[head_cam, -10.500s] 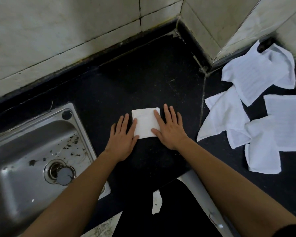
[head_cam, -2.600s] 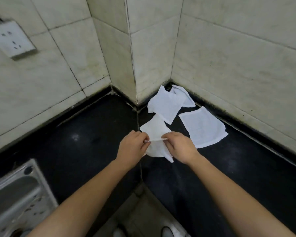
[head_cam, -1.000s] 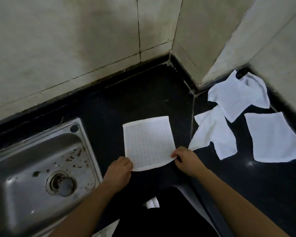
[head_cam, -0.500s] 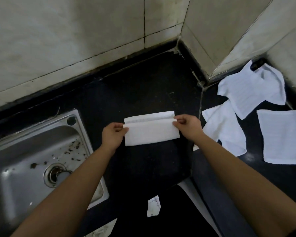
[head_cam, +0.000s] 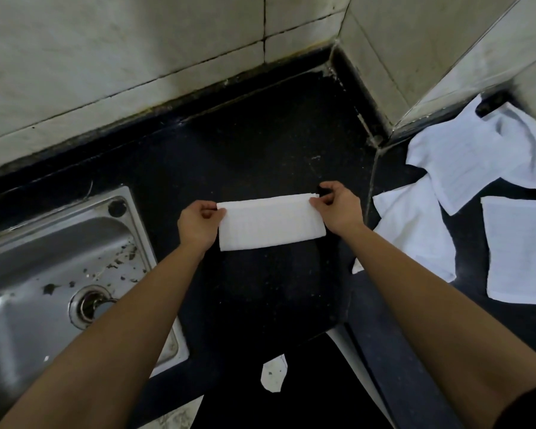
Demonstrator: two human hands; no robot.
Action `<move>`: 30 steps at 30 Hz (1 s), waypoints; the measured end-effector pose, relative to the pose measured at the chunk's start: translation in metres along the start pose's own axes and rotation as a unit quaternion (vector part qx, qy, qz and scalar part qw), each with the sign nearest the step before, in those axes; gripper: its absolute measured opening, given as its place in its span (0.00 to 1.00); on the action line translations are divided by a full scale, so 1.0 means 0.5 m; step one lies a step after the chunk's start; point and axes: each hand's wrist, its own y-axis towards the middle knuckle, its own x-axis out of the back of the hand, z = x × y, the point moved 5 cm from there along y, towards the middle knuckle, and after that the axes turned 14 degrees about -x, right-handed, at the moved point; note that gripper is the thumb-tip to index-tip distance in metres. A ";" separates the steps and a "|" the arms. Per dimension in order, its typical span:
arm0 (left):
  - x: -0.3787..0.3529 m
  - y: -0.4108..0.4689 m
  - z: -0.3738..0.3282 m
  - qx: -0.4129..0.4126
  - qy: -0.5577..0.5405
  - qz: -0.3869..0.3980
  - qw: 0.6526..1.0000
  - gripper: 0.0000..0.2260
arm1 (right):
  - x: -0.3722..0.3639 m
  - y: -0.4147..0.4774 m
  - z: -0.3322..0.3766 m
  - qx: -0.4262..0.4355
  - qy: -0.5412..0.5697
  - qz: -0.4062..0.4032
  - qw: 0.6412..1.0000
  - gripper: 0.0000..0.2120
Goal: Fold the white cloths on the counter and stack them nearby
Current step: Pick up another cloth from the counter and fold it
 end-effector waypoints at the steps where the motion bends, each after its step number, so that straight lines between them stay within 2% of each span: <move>1: 0.001 -0.004 -0.006 -0.025 0.024 0.005 0.999 0.13 | 0.002 -0.008 0.006 0.020 -0.033 -0.018 0.999 0.22; 3: 0.006 -0.017 -0.021 -0.124 0.121 -0.002 0.985 0.19 | 0.003 -0.036 0.026 0.107 -0.133 -0.082 0.982 0.22; 5: 0.002 -0.038 -0.043 -0.256 0.250 -0.006 0.934 0.22 | -0.015 -0.073 0.046 0.216 -0.226 -0.120 0.942 0.23; 7: -0.026 -0.058 -0.051 -0.333 0.344 0.052 0.876 0.25 | -0.053 -0.093 0.047 0.270 -0.315 -0.095 0.905 0.27; 10: -0.066 -0.072 -0.020 -0.336 0.416 0.166 0.828 0.31 | -0.101 -0.086 0.006 0.264 -0.417 -0.039 0.869 0.33; 12: -0.075 -0.068 0.012 -0.327 0.447 0.192 0.810 0.33 | -0.108 -0.067 -0.017 0.254 -0.440 -0.032 0.861 0.36; 15: -0.076 -0.058 0.027 -0.324 0.457 0.196 0.805 0.33 | -0.095 -0.044 -0.030 0.244 -0.451 -0.032 0.858 0.38; 18: -0.078 -0.063 0.025 -0.325 0.457 0.196 0.804 0.34 | -0.080 -0.051 -0.039 0.223 -0.418 -0.046 0.879 0.40; 21: -0.078 -0.070 0.001 -0.342 0.446 0.178 0.808 0.35 | -0.034 -0.070 -0.042 0.162 -0.282 -0.118 0.938 0.37; 23: -0.090 -0.073 -0.028 -0.373 0.442 0.180 0.796 0.35 | -0.007 -0.078 -0.046 0.112 -0.207 -0.159 0.959 0.31; 27: -0.132 -0.068 -0.055 -0.411 0.467 0.242 0.745 0.38 | -0.008 -0.078 -0.056 -0.009 -0.116 -0.080 0.990 0.27; 30: -0.145 -0.058 -0.041 -0.393 0.469 0.267 0.744 0.38 | -0.016 -0.075 -0.059 -0.080 -0.071 -0.021 0.994 0.26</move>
